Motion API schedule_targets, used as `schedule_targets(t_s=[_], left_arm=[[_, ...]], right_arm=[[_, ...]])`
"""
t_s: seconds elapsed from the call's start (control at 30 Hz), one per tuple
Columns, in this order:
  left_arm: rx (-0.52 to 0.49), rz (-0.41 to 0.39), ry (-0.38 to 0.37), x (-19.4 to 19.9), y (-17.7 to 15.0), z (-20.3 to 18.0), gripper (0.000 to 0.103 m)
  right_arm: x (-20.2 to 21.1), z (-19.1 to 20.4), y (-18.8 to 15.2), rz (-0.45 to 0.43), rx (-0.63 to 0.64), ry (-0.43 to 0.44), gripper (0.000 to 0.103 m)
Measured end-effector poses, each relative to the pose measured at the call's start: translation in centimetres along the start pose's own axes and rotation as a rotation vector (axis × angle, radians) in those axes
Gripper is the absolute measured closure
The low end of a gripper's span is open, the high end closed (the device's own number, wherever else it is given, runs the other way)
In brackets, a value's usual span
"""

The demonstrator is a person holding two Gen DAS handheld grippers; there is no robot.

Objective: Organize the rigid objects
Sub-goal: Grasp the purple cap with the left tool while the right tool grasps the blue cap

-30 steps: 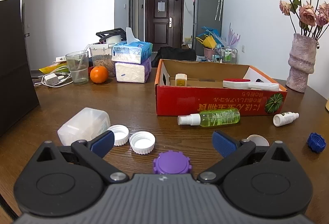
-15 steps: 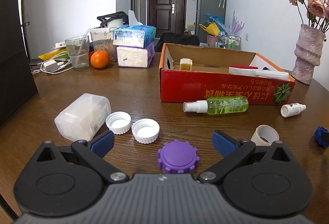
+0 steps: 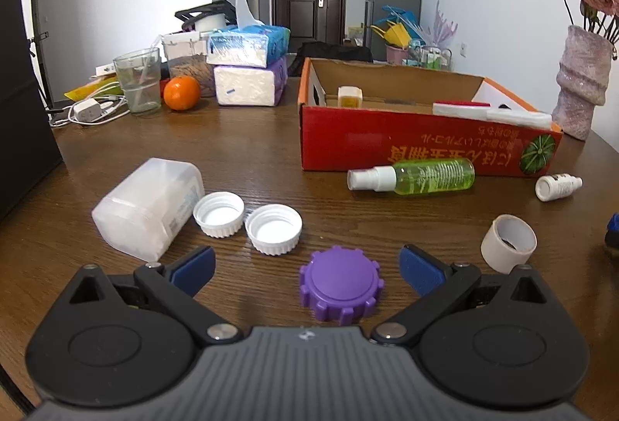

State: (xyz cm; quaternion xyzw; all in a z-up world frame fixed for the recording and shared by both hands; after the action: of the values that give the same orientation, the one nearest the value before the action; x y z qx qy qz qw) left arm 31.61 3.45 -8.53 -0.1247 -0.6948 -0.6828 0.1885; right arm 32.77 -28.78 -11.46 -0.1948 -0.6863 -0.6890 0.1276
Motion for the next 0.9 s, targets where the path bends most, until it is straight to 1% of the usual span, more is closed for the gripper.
schedule_targets(t_s=[0.17,0.33,0.4,0.53,0.63,0.7,0.77,0.83,0.9], left_arm=[[-0.037,0.045,-0.007,-1.1,-0.8,-0.9,0.0],[-0.047,0.055,-0.016,-1.6,-1.2,-1.4,0.0],[-0.049,0.07,-0.024,-2.0,-1.4,-1.7,0.002],[-0.049,0.088,-0.035,-2.6,-1.6,-2.2,0.017],[-0.04,0.082,-0.036,-2.9,-1.5,-2.2,0.021],[-0.035,0.078,-0.038,-3.0,-1.4,-2.2,0.027],[-0.033,0.07,-0.04,-3.0,-1.3,-2.1,0.041],[-0.035,0.064,-0.046,-2.9,-1.2,-2.1,0.05],[-0.048,0.06,-0.05,-2.9,-1.2,-2.3,0.05]], right_arm=[[0.9,0.0,0.5,-0.04,-0.005,-0.004,0.05],[1.2,0.3,0.7,-0.056,-0.004,0.009,0.05],[1.3,0.5,0.7,-0.057,-0.003,0.012,0.05],[1.6,1.0,0.6,-0.061,-0.002,0.024,0.05],[1.8,1.4,0.6,-0.066,-0.001,0.031,0.05],[1.9,1.6,0.6,-0.066,-0.003,0.034,0.05],[2.0,1.8,0.6,-0.068,-0.003,0.036,0.05],[2.1,2.1,0.6,-0.069,-0.005,0.038,0.05],[2.2,2.3,0.5,-0.07,-0.01,0.043,0.05]])
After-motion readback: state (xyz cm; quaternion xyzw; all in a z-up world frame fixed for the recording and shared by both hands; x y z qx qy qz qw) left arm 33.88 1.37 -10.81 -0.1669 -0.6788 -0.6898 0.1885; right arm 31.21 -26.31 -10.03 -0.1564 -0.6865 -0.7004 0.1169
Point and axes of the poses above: each gripper's, at about its wrist camera, not at the fingertips, and x roughly against the way its jaws point, z to its left, y to its top, the point moved 4 cm from there along -x, roughly the way its jaws point, and after that the axes turned 11 degrees about -z, right-handed, at the moved point
